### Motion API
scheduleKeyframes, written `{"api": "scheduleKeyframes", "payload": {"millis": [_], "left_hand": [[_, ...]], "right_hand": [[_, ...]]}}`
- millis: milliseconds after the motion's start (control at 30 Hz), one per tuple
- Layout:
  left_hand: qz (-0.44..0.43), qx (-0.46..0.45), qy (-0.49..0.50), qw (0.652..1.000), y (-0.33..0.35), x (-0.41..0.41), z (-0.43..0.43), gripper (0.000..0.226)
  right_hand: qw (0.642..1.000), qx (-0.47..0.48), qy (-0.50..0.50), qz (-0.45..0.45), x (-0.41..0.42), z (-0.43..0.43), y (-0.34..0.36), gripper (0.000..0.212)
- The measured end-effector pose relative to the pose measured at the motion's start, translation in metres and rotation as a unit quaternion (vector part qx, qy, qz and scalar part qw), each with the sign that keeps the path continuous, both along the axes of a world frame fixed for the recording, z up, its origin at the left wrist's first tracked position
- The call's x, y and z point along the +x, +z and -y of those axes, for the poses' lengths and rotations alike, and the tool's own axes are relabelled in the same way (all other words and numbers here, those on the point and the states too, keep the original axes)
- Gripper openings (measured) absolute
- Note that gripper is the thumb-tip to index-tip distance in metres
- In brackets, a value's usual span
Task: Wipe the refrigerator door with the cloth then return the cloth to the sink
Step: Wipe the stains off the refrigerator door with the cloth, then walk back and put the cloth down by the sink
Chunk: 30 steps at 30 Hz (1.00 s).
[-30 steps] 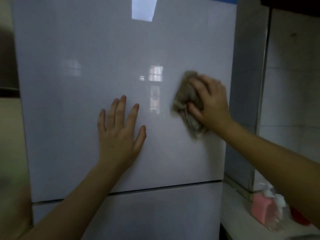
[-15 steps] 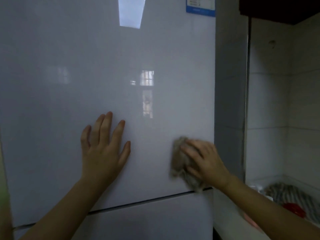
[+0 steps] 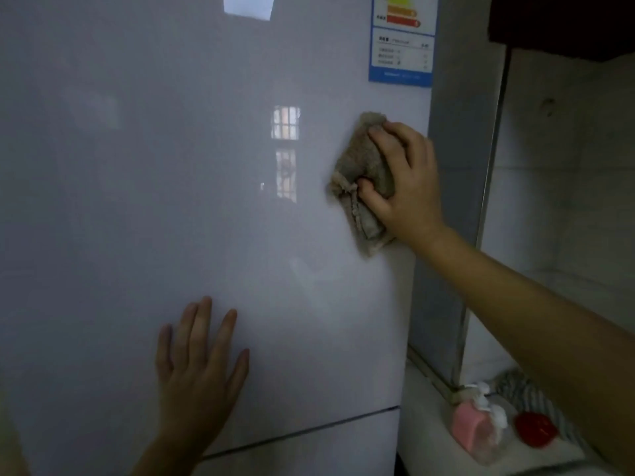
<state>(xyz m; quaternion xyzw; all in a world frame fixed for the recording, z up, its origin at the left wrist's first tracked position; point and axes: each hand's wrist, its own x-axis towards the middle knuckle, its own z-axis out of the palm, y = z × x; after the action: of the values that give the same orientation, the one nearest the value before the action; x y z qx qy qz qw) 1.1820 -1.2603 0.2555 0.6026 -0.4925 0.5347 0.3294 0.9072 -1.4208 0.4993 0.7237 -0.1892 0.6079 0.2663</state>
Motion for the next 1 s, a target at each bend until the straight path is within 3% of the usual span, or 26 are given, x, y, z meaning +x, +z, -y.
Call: {"api": "scheduleKeyframes", "payload": {"millis": [333, 567, 733, 833, 933, 1000], "left_hand": [[-0.073, 0.098, -0.028, 0.992, 0.016, -0.02, -0.028, 0.057], [-0.186, 0.206, -0.085, 0.957, 0.022, -0.047, -0.066, 0.056], [-0.271, 0.363, -0.152, 0.878, -0.016, -0.075, -0.127, 0.058], [-0.292, 0.462, -0.147, 0.824, -0.051, -0.095, -0.173, 0.063], [-0.365, 0.55, -0.143, 0.738, -0.098, -0.118, -0.219, 0.063], [-0.405, 0.618, -0.124, 0.662, -0.135, -0.131, -0.245, 0.041]], "right_hand": [[0.983, 0.076, 0.064, -0.153, 0.021, -0.04, -0.111, 0.051], [0.943, 0.297, 0.143, -0.045, 0.003, -0.098, -0.162, 0.048], [0.856, 0.485, 0.17, 0.053, -0.035, -0.176, -0.234, 0.047], [0.772, 0.612, 0.14, 0.094, -0.075, -0.239, -0.293, 0.042], [0.689, 0.704, 0.102, 0.138, -0.121, -0.311, -0.351, 0.035], [0.66, 0.737, 0.043, 0.141, -0.154, -0.361, -0.387, 0.032]]}}
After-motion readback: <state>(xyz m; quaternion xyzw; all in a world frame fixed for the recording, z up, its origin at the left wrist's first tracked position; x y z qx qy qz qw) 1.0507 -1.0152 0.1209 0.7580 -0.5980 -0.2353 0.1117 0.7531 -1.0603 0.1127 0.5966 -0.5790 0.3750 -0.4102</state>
